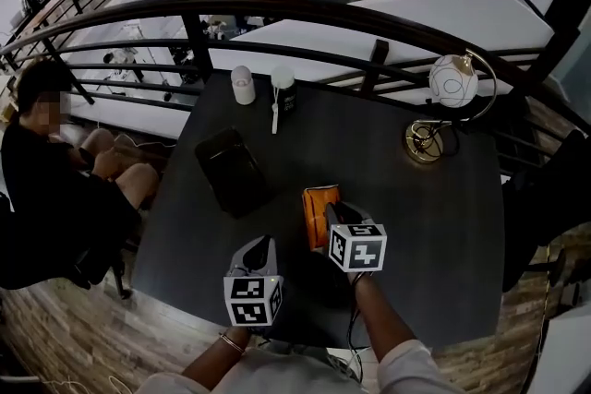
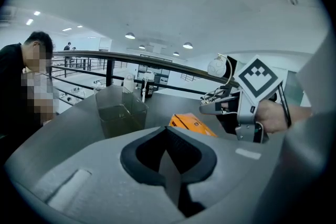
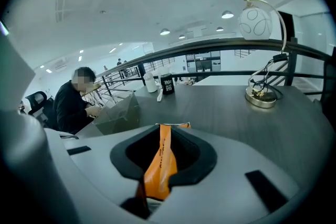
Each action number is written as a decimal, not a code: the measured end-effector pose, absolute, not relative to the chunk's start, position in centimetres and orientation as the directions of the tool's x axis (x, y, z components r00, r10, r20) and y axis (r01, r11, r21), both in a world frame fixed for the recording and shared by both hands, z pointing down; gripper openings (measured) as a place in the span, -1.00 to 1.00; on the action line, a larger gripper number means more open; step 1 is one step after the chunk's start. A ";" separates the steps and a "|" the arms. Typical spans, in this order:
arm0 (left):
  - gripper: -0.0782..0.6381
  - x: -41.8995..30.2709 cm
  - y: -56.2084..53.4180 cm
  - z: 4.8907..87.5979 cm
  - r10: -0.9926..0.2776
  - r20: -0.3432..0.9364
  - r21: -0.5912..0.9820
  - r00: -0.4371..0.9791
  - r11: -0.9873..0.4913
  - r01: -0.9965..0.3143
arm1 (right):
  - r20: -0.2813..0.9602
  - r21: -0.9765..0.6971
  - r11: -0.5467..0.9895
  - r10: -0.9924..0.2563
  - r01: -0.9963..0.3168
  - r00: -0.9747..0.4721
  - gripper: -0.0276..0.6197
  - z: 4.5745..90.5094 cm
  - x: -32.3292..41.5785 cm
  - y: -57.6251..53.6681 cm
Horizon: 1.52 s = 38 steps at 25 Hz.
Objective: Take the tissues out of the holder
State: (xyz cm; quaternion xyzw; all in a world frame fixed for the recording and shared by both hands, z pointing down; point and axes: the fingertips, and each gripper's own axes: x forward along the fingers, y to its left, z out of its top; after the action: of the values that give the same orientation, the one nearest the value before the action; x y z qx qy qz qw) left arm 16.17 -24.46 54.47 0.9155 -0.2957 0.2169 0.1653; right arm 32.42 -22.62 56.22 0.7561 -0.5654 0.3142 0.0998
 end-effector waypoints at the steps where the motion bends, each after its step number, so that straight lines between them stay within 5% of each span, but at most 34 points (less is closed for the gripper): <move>1: -0.76 16.2 -24.5 54.0 -0.472 0.489 0.174 0.734 -0.771 -0.612 | 0.579 -0.199 -0.347 -0.796 -0.916 0.176 -0.70 55.7 32.6 -22.4; 16: -0.76 19.2 -23.3 47.9 -0.461 0.364 0.156 0.810 -0.827 -0.541 | 0.510 -0.198 -0.425 -0.814 -0.883 0.277 -0.75 50.9 32.3 -16.5; 20: -0.76 19.7 -22.7 47.3 -0.454 0.358 0.157 0.816 -0.832 -0.532 | 0.501 -0.191 -0.442 -0.811 -0.876 0.300 -0.88 50.5 32.3 -15.3; 38: -0.76 19.9 -22.0 47.2 -0.447 0.358 0.176 0.820 -0.830 -0.529 | 0.494 -0.202 -0.435 -0.819 -0.878 0.292 -0.89 50.2 31.2 -14.9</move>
State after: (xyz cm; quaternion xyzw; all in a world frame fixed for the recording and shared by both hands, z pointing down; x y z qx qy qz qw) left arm 19.89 -22.03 47.16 0.9444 -0.2583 0.1527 0.1347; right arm 31.16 -14.90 50.22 0.8019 -0.5290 0.2725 0.0538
